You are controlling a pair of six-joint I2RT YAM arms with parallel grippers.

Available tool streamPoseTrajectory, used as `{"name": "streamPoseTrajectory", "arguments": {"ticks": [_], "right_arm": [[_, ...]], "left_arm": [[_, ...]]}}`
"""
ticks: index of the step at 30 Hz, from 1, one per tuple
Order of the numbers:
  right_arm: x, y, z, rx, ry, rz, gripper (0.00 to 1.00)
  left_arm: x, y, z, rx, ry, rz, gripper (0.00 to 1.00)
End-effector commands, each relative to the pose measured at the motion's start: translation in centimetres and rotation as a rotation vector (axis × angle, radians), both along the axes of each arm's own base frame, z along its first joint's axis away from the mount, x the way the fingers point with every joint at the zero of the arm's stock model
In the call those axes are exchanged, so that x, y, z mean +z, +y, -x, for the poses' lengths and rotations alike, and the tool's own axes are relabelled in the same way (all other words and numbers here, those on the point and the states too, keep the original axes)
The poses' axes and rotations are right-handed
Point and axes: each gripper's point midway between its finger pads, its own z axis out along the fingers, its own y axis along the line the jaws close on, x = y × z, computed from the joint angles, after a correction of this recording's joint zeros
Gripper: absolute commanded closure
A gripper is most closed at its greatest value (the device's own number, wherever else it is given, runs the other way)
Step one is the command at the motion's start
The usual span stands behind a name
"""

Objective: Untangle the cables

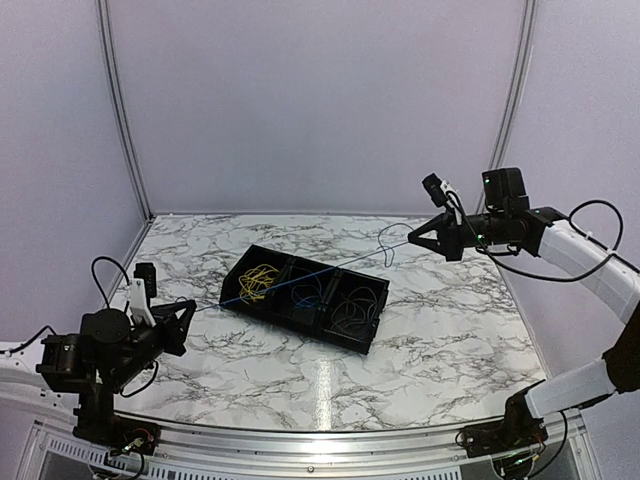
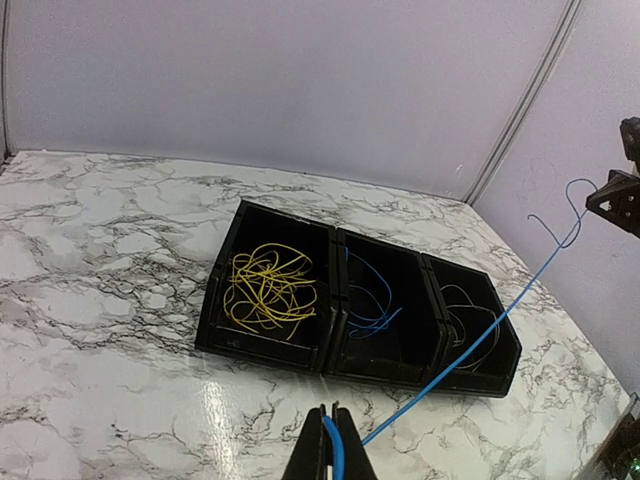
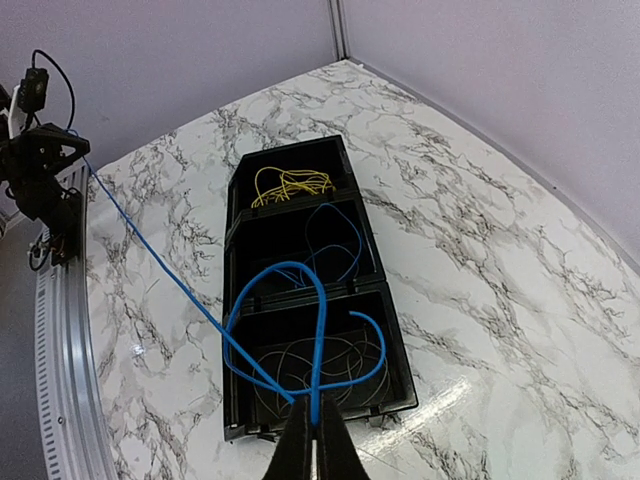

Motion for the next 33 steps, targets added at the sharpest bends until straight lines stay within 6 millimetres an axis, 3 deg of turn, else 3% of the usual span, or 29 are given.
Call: {"name": "streamPoseTrajectory", "arguments": {"ticks": [1,8,14,18,23,28,30,33], "right_arm": [[0.7,-0.9,-1.5,-0.073,-0.041,0.01,1.0],[0.3,0.0,-2.9,-0.044,0.0,0.024,1.0],[-1.7,6.6,-1.0,0.14,0.008,0.108,1.0],[-2.7,9.9,-2.4,0.214,0.09,0.11,1.0],[-6.7,13.2,-4.8,0.251,0.163,0.162,1.0],[-10.5,16.2,-5.1,0.295,0.231,0.218,1.0],[-11.4,16.4,-5.6,0.287,0.244,0.245,0.83],[-11.1,15.9,-6.3,0.258,0.216,0.284,0.59]], "left_arm": [[2.5,2.1,-0.8,0.102,-0.058,-0.081,1.0],[6.9,3.3,-1.1,0.144,-0.135,-0.157,1.0],[10.0,0.8,-0.8,0.038,-0.167,-0.128,1.0],[12.4,-0.2,-1.0,0.03,-0.218,-0.111,1.0],[13.5,-1.0,-1.8,0.065,-0.246,-0.166,1.0],[13.7,-1.7,-2.5,0.09,-0.281,-0.143,1.0],[14.1,-2.4,-2.9,0.078,-0.279,-0.145,1.0],[14.4,-3.6,-3.3,0.063,-0.278,-0.159,1.0]]}}
